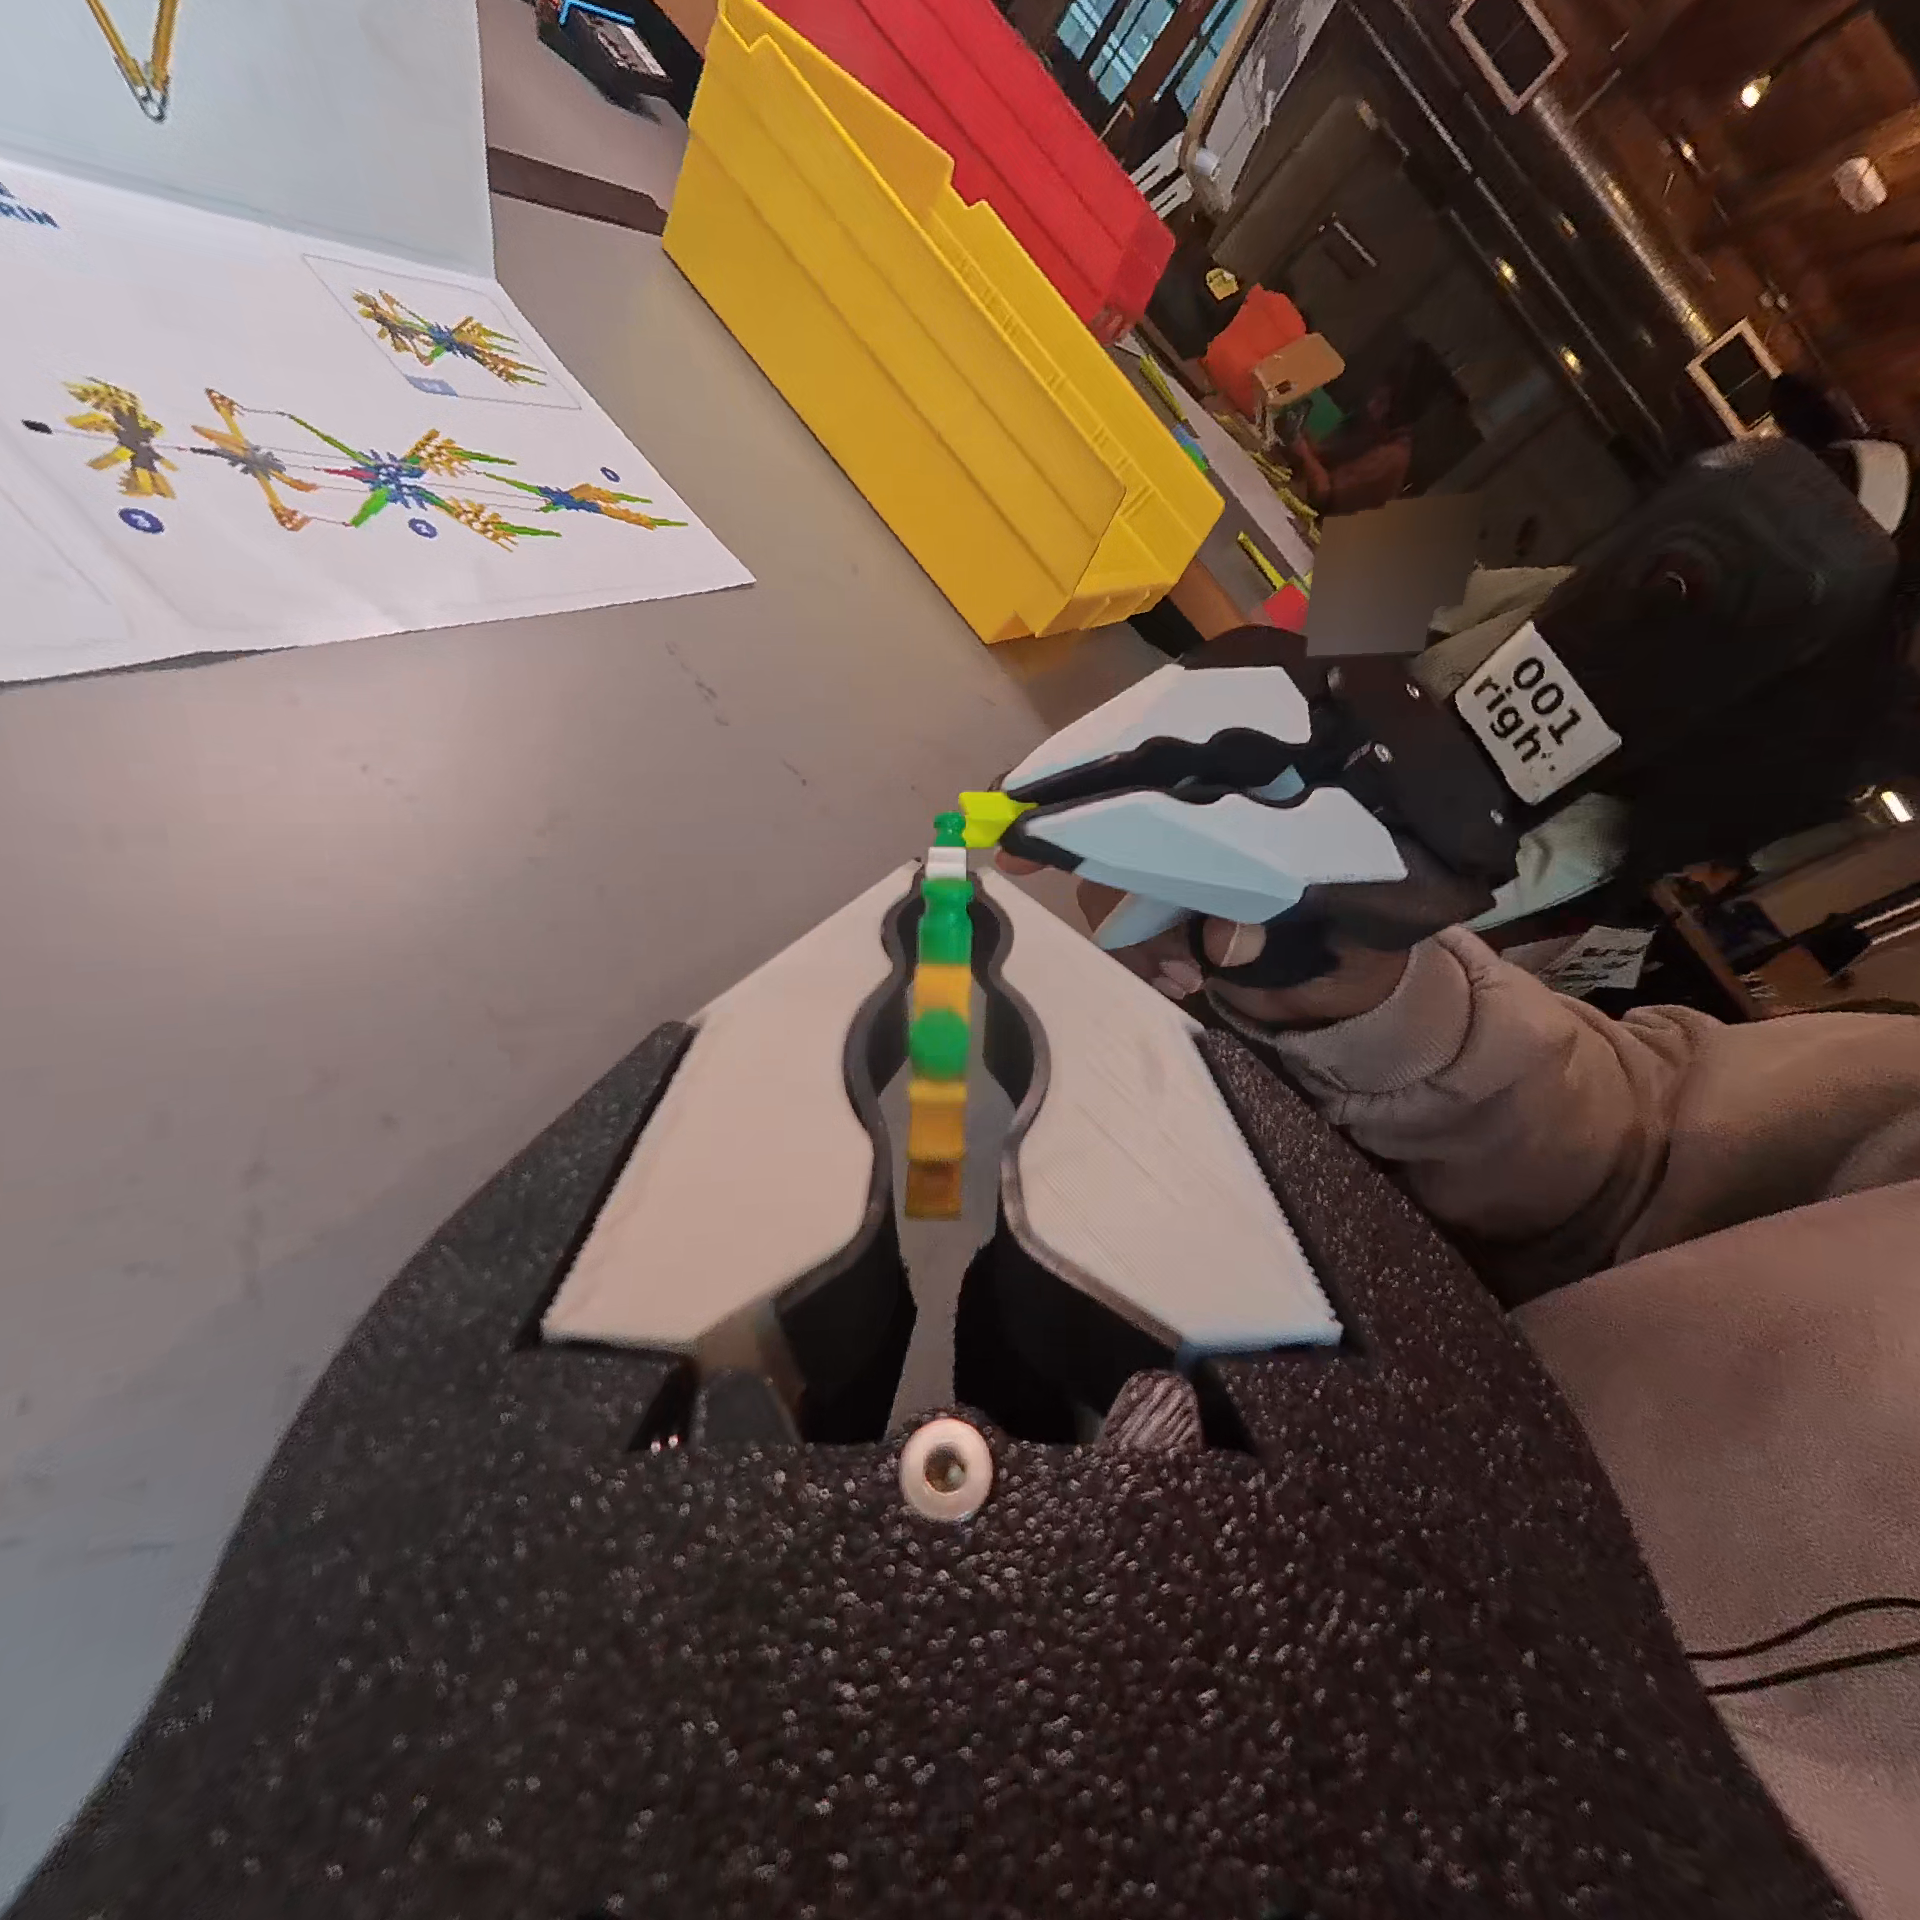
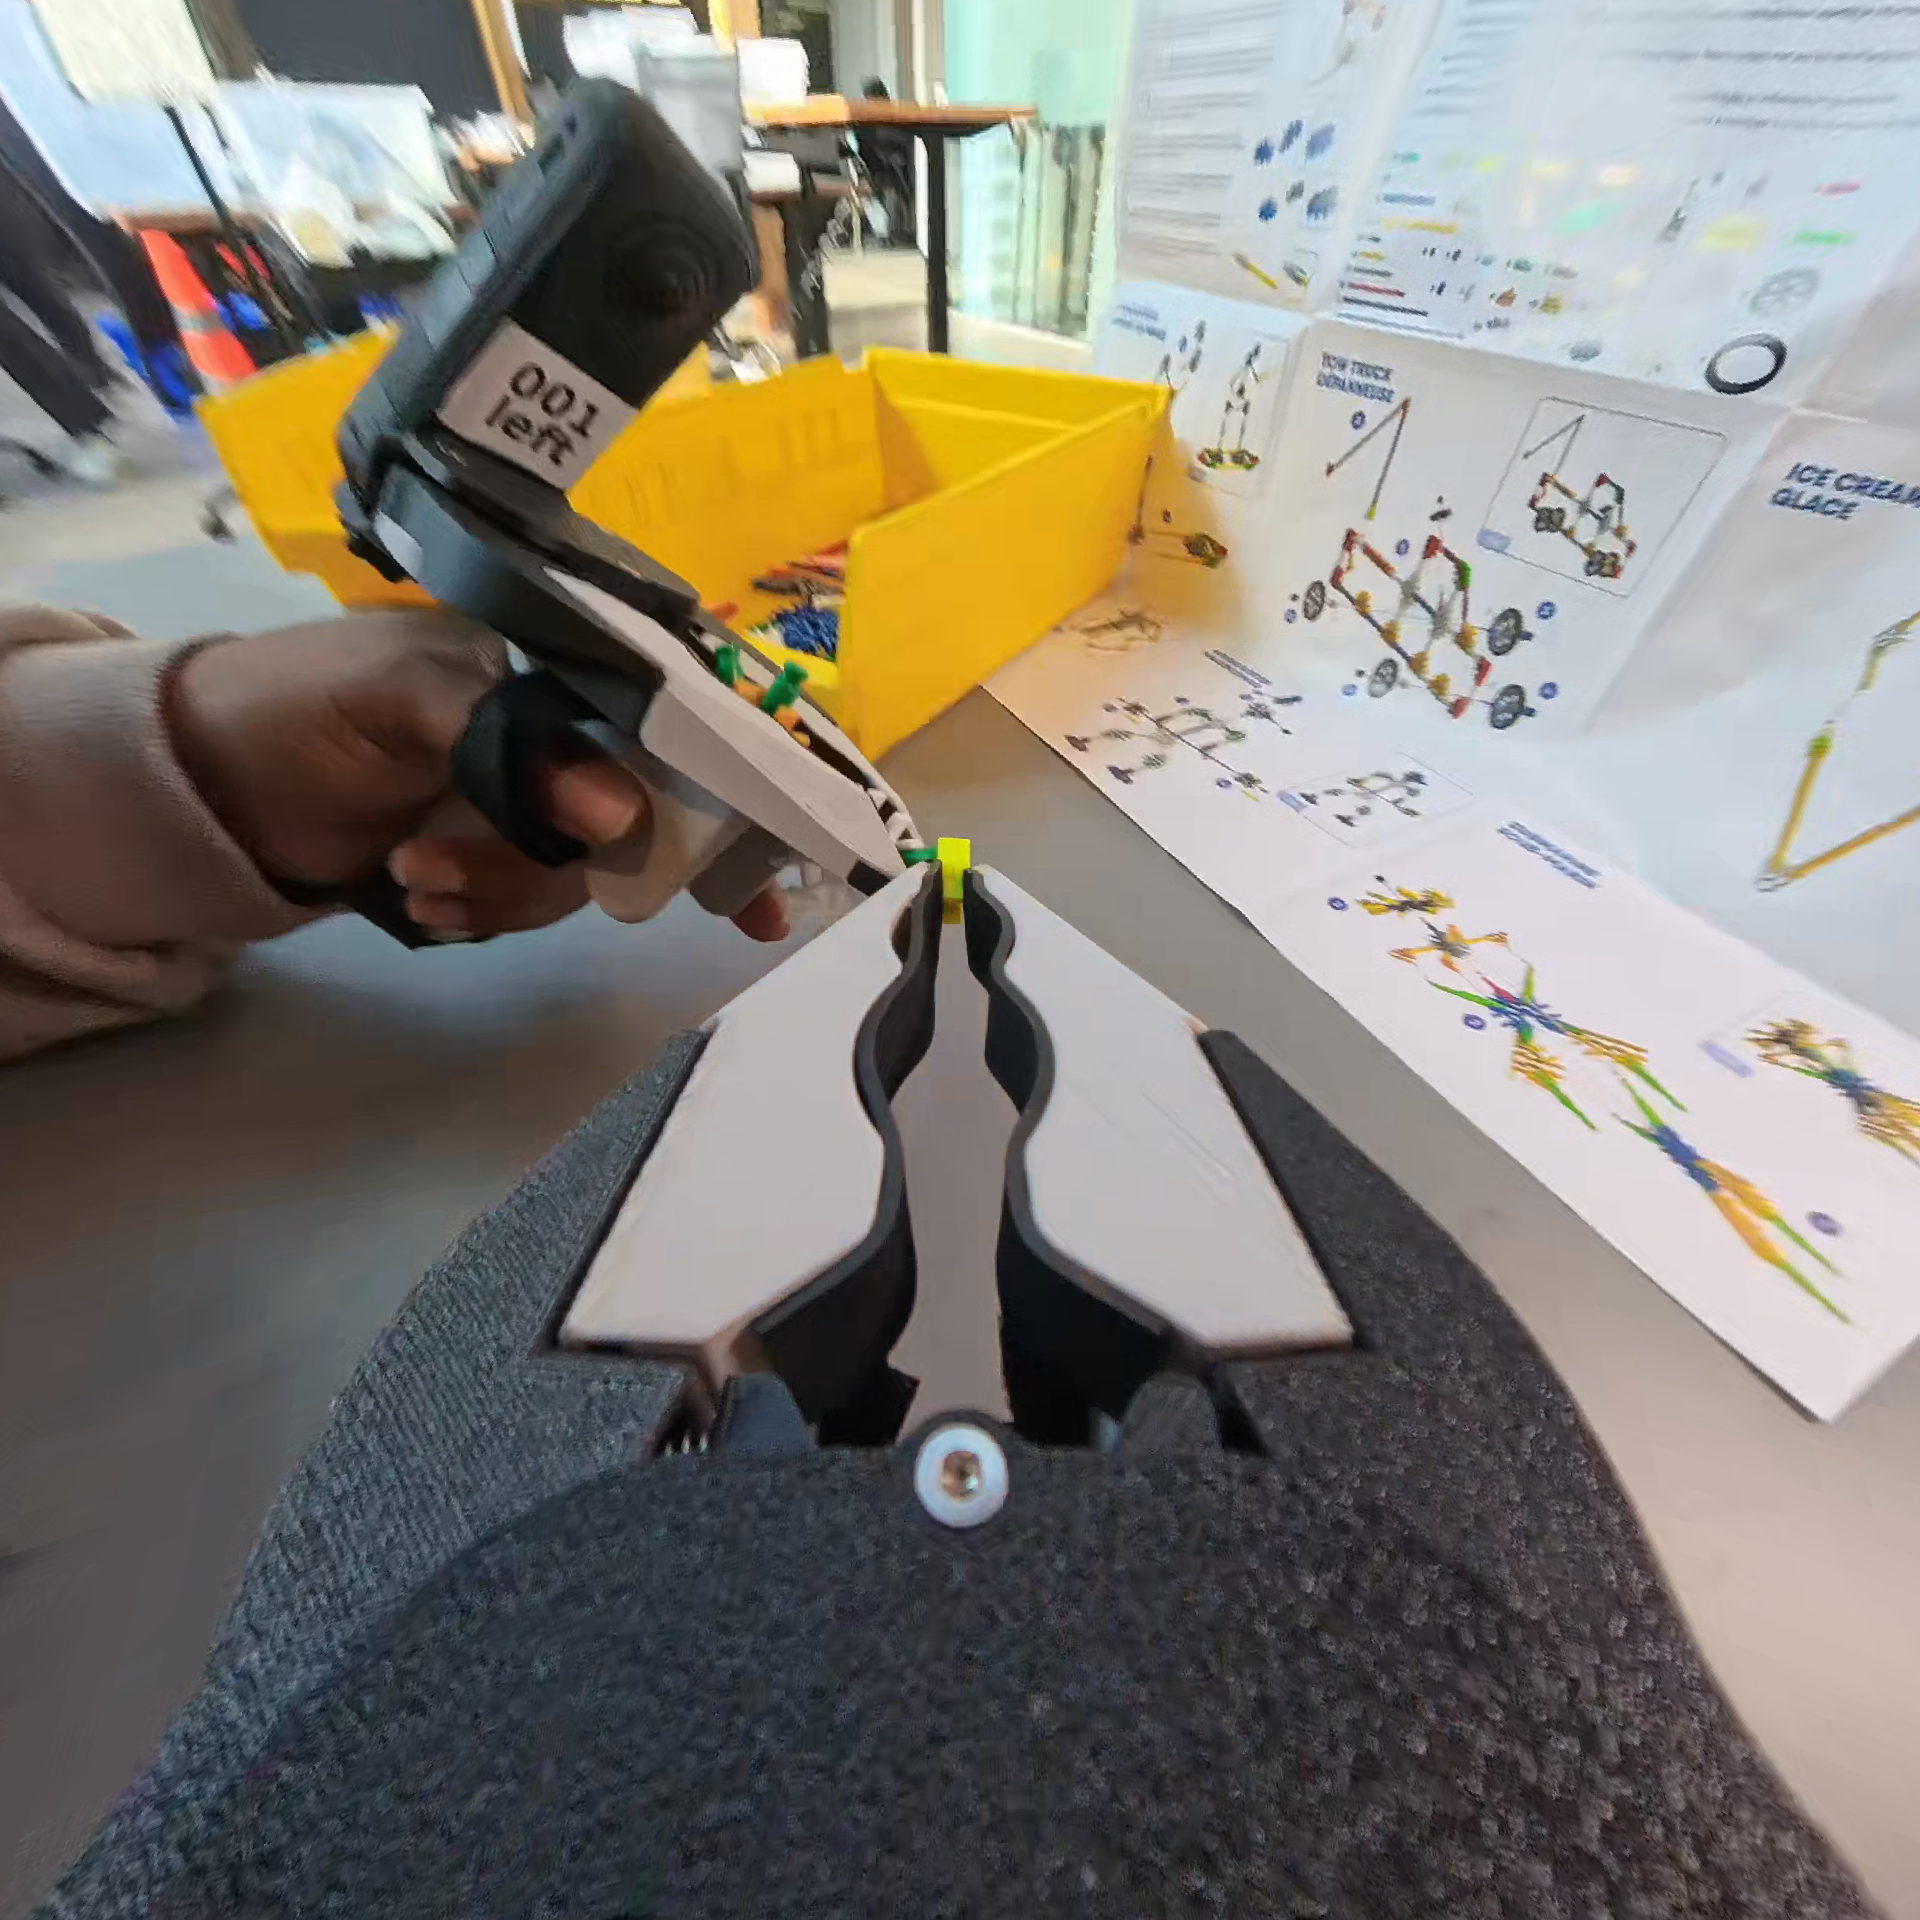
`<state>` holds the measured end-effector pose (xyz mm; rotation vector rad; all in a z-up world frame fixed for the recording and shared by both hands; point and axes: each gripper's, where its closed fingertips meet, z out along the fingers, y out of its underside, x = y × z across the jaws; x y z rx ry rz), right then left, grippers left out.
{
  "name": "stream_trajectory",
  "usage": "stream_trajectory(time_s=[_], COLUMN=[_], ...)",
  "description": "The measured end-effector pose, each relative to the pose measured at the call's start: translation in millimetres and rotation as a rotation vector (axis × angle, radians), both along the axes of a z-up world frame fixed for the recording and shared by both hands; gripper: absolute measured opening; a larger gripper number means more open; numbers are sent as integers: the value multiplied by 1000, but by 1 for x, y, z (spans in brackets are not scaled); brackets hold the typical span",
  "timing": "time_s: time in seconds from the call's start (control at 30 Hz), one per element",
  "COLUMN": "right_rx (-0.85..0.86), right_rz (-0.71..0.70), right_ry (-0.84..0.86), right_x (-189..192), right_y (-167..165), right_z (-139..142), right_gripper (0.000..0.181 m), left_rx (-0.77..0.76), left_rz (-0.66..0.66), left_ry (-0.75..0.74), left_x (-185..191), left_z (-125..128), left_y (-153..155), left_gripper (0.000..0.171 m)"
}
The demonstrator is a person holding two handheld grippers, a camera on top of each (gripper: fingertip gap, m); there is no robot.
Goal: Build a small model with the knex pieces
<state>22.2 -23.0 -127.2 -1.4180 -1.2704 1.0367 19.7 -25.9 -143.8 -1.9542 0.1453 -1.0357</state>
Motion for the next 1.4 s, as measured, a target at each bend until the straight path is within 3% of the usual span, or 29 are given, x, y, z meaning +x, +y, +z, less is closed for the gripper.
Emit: stream_trajectory(time_s=[0.13,0.3,0.43,0.57,0.6,0.67,0.73,0.8,0.97,1.07,1.23,1.4], right_rx=[-222,-107,191,312,319,292,312,369,187,60,-98,-149], right_rz=[36,-27,-451,-841,-896,-950,-894,-730,60,364,518,533], right_ry=[165,134,-33,-260,-329,-372,-281,-197,-180,-161,-109,-99], right_x=[13,34,111,212,231,251,235,192,54,12,-15,-15], right_y=[10,30,124,212,228,247,237,206,53,-17,-57,-62], right_z=[24,34,58,57,46,30,42,56,35,21,8,3], right_gripper=[2,3,3,4,8,37,38,29,22,22,16,6], left_rx=[5,10,43,85,111,163,195,219,255,289,343,340], left_rz=[-26,-107,-157,-181,-175,-160,-148,-137,-169,-212,-255,-292], left_ry=[89,118,93,13,14,20,12,9,-16,28,124,159], left_x=[-19,-20,-15,-12,-13,-16,-18,-20,-19,-13,-3,4], left_z=[0,-9,-15,-7,-4,3,9,11,17,16,14,8], left_y=[-10,-24,-33,-37,-37,-36,-36,-35,-38,-45,-53,-57], left_gripper=[6,6,6,6,6,6,6,6,6,6,6,5])
